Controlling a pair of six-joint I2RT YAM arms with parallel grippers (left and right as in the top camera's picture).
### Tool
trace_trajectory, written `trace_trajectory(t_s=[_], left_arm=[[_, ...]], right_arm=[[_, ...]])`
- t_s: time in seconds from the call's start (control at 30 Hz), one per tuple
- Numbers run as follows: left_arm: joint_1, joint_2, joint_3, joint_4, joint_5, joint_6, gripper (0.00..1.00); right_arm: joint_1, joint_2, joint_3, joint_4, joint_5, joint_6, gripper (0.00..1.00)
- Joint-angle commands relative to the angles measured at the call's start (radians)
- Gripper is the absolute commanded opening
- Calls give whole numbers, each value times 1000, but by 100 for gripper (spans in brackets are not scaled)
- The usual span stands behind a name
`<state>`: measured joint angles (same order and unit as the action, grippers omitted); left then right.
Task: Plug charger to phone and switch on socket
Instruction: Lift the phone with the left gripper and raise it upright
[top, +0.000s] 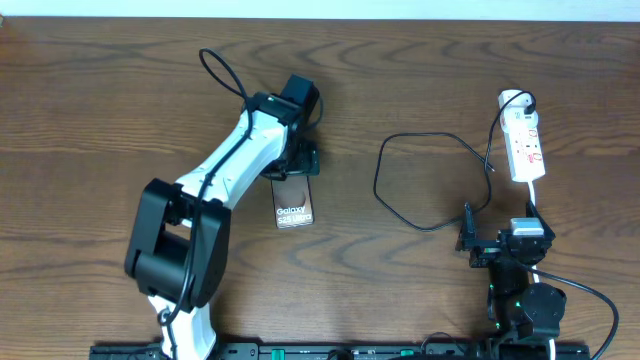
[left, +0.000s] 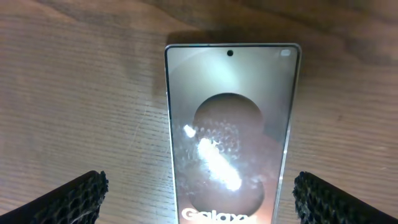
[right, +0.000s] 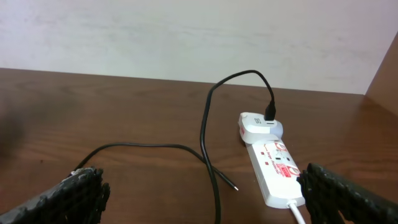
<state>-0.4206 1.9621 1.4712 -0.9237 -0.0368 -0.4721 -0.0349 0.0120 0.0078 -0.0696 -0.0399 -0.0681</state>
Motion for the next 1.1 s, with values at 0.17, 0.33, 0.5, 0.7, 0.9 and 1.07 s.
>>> trace_trajectory(t_s=[0.17, 0.33, 0.5, 0.7, 0.9, 1.07], left_arm=[[-18, -271, -251, 174, 13, -56, 98], [-11, -346, -319, 271, 81, 8, 98], [-10, -289, -317, 309, 81, 55, 98], [17, -183, -307, 317, 82, 32, 98], [18, -177, -307, 320, 81, -10, 98], [15, -156, -307, 332, 82, -23, 98]], right_arm=[[6, -3, -2, -2, 4, 8, 99], [6, -3, -2, -2, 4, 8, 99], [6, -3, -2, -2, 4, 8, 99], [6, -3, -2, -2, 4, 8, 99], [6, -3, -2, -2, 4, 8, 99], [6, -3, -2, -2, 4, 8, 99]])
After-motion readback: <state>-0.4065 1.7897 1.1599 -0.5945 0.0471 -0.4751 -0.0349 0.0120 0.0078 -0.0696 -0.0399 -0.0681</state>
